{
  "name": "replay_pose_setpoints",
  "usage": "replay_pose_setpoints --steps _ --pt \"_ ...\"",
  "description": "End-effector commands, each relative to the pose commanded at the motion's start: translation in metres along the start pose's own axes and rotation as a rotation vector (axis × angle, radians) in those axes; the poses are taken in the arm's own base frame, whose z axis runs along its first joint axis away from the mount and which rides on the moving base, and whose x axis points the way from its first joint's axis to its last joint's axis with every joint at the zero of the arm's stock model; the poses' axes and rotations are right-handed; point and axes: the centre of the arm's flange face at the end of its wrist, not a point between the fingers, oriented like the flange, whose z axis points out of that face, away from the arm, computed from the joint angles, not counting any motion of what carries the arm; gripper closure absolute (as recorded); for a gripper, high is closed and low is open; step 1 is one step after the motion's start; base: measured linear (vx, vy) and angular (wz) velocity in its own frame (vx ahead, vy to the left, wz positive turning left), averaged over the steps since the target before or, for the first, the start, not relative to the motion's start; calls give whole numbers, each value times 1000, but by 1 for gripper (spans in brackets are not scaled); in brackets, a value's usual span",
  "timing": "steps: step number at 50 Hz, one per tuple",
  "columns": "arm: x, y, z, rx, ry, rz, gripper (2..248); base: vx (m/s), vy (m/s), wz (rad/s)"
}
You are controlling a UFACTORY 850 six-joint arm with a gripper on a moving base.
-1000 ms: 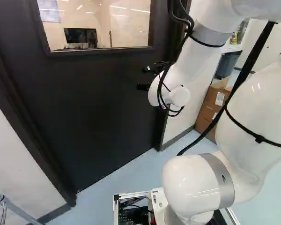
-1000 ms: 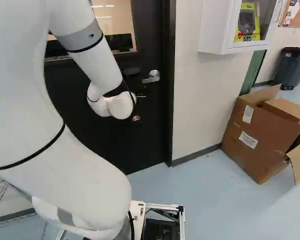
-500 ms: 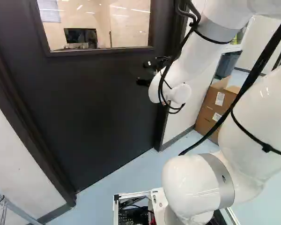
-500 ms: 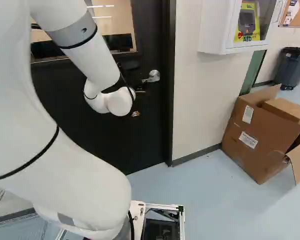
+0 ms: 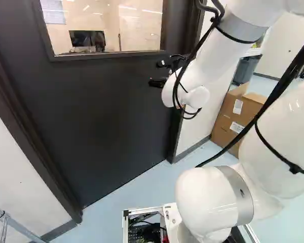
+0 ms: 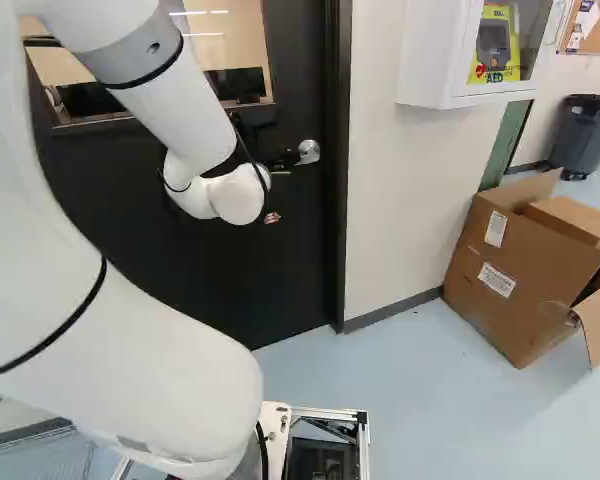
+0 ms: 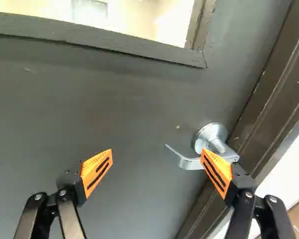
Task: Open the door and move inside
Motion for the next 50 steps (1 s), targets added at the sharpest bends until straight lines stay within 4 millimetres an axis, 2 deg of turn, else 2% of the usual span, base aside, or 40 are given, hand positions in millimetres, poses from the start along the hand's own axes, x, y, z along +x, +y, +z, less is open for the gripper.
replay_pose_setpoints --steps 17,27,50 --pt "17 11 10 14 31 -43 3 0 0 0" --pt "19 16 17 15 32 -54 3 0 0 0" --pt "0 23 38 15 -15 -42 3 0 0 0"
